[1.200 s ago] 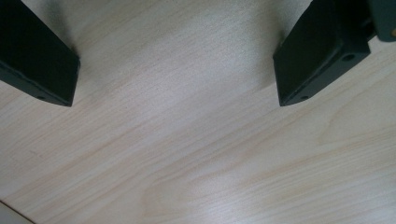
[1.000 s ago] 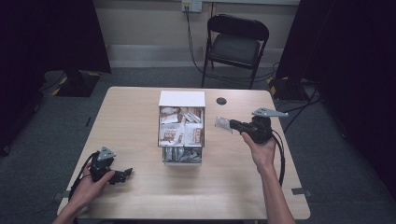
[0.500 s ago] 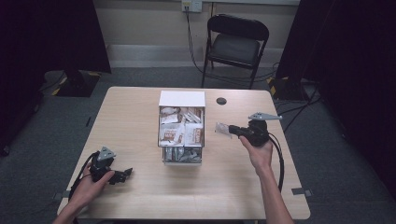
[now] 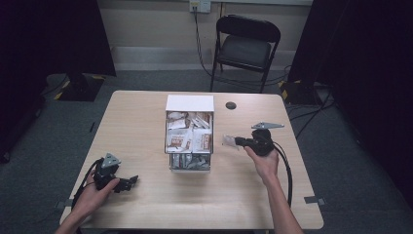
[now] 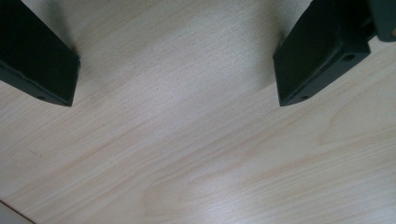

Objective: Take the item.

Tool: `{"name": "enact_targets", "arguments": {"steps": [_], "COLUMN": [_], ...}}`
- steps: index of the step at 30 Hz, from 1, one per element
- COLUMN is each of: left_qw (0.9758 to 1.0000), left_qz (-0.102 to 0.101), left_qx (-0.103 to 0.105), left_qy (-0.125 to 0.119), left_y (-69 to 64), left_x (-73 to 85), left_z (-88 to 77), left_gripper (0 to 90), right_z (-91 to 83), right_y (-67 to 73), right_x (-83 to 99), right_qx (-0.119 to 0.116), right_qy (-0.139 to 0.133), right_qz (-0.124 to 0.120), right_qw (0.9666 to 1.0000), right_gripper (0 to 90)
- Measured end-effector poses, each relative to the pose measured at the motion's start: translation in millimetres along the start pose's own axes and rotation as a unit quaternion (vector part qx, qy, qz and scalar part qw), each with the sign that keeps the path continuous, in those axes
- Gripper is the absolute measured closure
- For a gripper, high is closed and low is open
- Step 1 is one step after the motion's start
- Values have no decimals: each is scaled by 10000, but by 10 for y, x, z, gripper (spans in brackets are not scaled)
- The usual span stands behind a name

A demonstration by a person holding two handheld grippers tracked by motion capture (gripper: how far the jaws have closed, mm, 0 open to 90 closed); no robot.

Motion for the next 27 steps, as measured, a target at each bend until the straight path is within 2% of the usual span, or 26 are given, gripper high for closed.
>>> {"name": "enact_targets", "arguments": {"steps": [7, 14, 27], "left_qw": [10000, 10000, 10000], "left_qz": [-1, -3, -1], "left_qx": [0, 0, 1], "left_qy": [-2, -1, 0], "left_y": [0, 0, 0], "left_x": [0, 0, 0], "left_z": [0, 0, 0], "left_gripper": [0, 0, 0], "right_z": [130, 227, 296], "right_y": [15, -9, -120], "right_x": [84, 170, 276], "right_qx": [-27, -37, 135], "right_qy": [202, 358, 472], "right_qz": [-36, 27, 135], "right_qw": [9998, 9993, 9987], "right_gripper": [877, 877, 871]}}
Point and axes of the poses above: each handheld gripper's, and its own axes: z roughly forward along the jaws, x roughly out of its underside, y roughly to its left, the point moved 9 cm from there along z, roughly forward along the jaws, and after that the axes turned 6 degrees about -z, right-handed, at the moved point
